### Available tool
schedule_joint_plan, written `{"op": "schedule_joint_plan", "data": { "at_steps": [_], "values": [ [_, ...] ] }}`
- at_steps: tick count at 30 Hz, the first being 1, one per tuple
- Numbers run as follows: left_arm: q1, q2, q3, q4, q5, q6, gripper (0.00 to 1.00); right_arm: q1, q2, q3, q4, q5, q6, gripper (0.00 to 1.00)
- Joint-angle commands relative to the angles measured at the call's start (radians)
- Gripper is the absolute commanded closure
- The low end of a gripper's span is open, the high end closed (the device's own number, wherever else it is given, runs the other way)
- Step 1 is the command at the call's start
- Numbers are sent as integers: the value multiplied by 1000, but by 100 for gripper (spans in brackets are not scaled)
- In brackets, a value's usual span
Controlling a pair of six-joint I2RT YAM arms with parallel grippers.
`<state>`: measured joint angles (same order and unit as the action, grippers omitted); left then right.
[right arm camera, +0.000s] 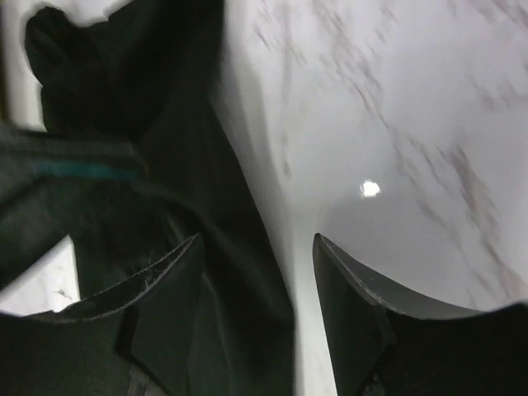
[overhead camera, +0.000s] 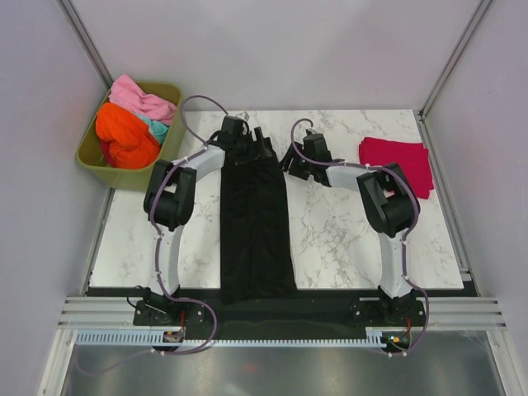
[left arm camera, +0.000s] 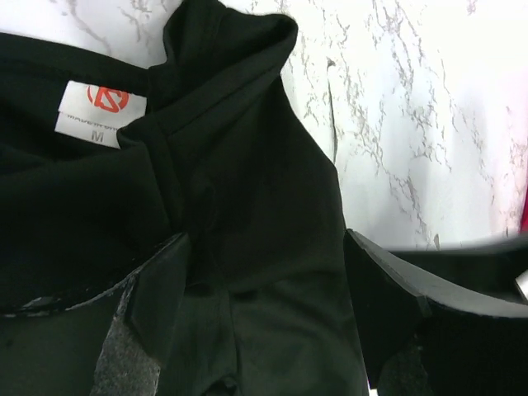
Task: Fold and stack the t-shirts
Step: Fold the tshirt
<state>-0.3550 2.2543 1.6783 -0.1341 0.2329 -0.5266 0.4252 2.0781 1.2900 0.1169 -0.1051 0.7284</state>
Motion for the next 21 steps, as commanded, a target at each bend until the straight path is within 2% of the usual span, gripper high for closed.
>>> {"op": "schedule_joint_plan", "data": {
  "at_steps": [1,7,9,12,15,16,19,21],
  "values": [
    [1,-137,-83,109,-50,54,17,-12,132,121,29,-143,-12,36],
    [1,-214,-164,175,-95,71,15,-22,275,259,9,-177,-7,36],
    [2,-167,-129,154,-93,80,15,-22,287,261,13,-176,-10,36],
    [11,-110,-20,41,-104,68,17,-28,298,281,1,-157,-26,34],
    [25,-160,-98,106,-125,39,18,-42,330,315,-11,-142,-20,34],
    [27,-215,-171,129,-139,36,18,-52,341,334,-14,-140,-14,34],
    [33,-301,-273,174,-227,22,18,-65,373,373,-29,-131,-3,39],
    [44,-335,-313,151,-312,-5,17,-66,398,394,-39,-114,-6,51]
  ]
}}
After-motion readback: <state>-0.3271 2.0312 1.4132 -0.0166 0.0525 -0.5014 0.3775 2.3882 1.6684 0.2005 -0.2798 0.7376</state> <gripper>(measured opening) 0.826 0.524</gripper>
